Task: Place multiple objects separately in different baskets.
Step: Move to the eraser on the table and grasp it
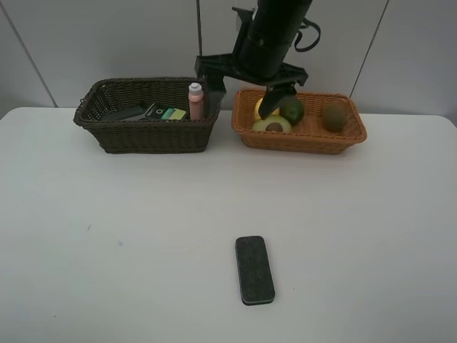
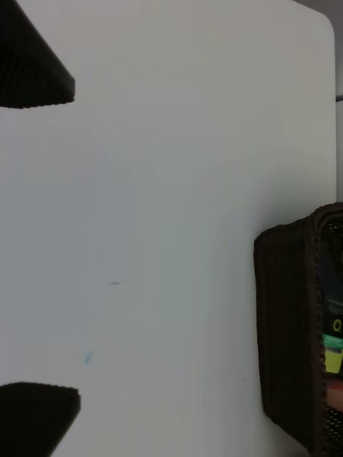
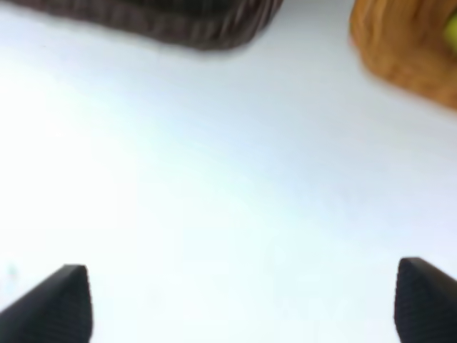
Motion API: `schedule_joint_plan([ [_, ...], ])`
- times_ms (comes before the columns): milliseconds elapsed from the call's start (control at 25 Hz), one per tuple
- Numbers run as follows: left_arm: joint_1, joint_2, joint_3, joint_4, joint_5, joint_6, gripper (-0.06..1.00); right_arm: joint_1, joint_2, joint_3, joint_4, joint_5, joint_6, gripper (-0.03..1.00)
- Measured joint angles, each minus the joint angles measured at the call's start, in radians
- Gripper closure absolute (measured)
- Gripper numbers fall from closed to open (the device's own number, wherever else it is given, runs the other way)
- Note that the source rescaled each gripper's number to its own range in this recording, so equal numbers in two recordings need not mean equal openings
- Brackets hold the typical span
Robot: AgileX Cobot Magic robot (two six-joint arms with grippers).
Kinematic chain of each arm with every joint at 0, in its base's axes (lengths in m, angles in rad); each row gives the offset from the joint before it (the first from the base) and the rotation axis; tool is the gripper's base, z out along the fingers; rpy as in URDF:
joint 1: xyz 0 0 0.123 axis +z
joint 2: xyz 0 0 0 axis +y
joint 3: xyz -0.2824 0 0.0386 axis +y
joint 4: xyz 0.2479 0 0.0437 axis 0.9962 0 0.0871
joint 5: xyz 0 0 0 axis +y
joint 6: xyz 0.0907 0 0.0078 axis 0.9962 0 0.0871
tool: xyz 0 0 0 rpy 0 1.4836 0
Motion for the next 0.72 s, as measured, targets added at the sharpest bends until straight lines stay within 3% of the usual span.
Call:
schedule_joint_plan([
  [320,0.0,0.0,0.0,0.0,0.0,0.0,-0.06,0.118,-0.144,0.451,0.03,0.0,0.029,-0.03],
  [480,0.0,0.0,0.0,0.0,0.0,0.0,-0.06,0.158,-0.144,0.597,0.082,-0.11,0.032,-0.03],
  [720,0.0,0.0,0.0,0.0,0.0,0.0,-0.06,0.159,-0.144,0.694,0.111,-0.28,0.032,-0.03],
])
